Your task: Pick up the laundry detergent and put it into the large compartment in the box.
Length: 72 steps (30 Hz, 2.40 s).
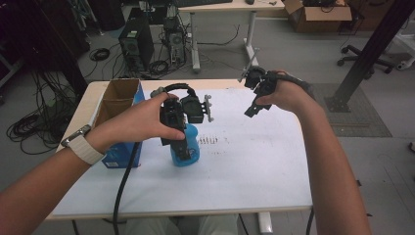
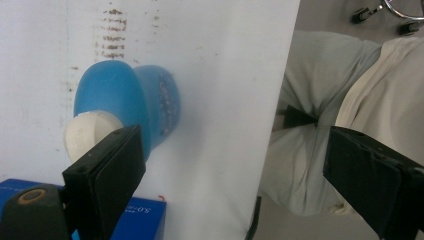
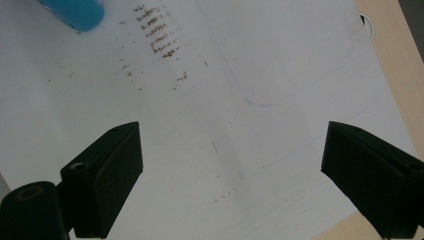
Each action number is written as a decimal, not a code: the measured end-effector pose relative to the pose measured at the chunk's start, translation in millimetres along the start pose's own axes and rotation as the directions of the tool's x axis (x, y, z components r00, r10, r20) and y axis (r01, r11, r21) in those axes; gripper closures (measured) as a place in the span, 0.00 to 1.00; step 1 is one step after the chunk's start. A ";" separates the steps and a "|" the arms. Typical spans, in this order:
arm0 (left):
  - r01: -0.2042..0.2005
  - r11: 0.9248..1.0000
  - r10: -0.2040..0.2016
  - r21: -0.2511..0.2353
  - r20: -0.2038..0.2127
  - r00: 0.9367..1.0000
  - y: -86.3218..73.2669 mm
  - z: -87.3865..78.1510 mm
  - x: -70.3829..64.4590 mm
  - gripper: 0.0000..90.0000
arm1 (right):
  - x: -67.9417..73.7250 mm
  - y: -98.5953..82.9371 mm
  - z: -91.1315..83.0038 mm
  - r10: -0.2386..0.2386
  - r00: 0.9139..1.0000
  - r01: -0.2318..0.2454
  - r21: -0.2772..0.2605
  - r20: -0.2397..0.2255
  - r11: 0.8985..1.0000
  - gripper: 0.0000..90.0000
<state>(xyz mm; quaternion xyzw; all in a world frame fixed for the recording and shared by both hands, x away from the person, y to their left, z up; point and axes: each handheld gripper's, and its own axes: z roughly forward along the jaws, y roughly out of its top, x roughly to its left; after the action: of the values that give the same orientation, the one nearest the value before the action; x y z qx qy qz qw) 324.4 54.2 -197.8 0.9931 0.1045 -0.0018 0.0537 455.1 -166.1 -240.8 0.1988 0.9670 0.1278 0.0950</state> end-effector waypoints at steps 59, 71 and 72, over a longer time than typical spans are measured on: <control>0.098 0.995 -0.096 0.020 -0.069 0.993 1.9 12.7 60.8 0.08 | -6.1 2.8 4.5 0.003 1.000 -0.003 0.007 0.008 1.000 0.11; 0.104 0.994 -0.102 0.028 -0.063 0.993 4.1 30.2 65.2 0.08 | -6.7 2.8 4.5 0.001 1.000 -0.001 0.005 0.011 1.000 0.11; 0.103 0.994 -0.101 0.028 -0.060 0.993 4.3 30.8 65.5 0.08 | -6.7 2.8 4.4 0.002 1.000 -0.002 0.004 0.011 1.000 0.11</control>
<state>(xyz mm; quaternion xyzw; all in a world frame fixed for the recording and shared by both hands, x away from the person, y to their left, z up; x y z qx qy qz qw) 389.5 60.3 -229.0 0.9868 0.1566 0.0231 0.0351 463.2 -165.4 -243.3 0.2005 0.9666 0.1248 0.0998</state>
